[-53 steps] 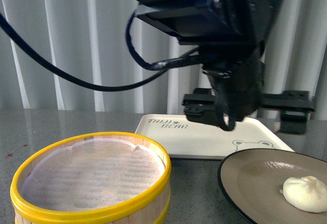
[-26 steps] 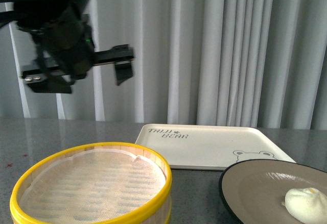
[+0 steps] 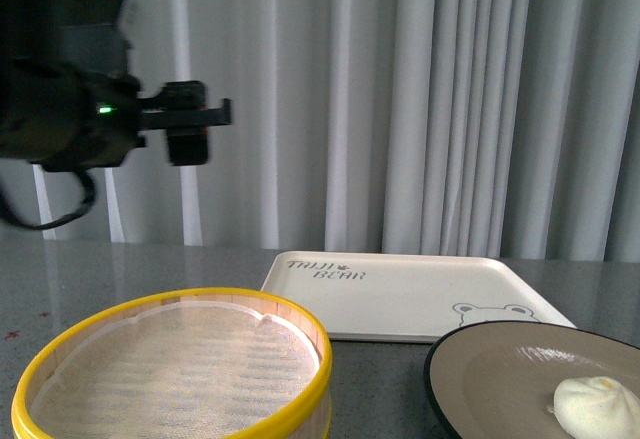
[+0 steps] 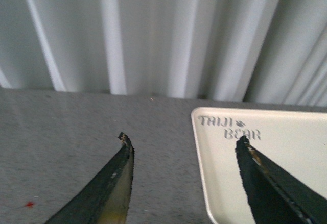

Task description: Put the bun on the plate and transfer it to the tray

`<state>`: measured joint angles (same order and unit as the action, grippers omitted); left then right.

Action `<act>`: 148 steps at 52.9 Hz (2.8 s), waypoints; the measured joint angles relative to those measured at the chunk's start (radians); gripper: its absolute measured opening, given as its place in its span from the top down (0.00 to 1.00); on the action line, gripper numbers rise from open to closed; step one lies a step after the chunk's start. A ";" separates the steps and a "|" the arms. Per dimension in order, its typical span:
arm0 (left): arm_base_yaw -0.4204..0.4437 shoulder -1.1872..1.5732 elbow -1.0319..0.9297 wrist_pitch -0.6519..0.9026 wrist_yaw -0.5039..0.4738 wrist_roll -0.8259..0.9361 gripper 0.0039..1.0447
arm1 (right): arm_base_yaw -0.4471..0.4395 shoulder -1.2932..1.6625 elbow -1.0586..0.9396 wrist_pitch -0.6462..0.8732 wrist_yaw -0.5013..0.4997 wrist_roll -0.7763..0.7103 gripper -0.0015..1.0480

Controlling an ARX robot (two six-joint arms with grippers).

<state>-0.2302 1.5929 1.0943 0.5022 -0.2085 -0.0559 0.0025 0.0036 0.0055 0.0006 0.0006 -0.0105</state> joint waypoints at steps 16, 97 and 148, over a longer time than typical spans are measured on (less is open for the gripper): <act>0.085 -0.229 -0.481 0.244 0.065 0.041 0.92 | 0.000 0.000 0.000 0.000 -0.002 0.000 0.08; 0.229 -1.183 -1.068 -0.090 0.206 0.049 0.96 | 0.000 0.000 0.000 0.000 -0.002 0.000 0.08; 0.229 -1.588 -1.068 -0.500 0.208 0.050 0.96 | 0.000 0.000 0.000 0.000 -0.002 0.000 0.08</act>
<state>-0.0017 0.0044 0.0261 0.0017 -0.0002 -0.0063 0.0025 0.0036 0.0055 0.0006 -0.0013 -0.0105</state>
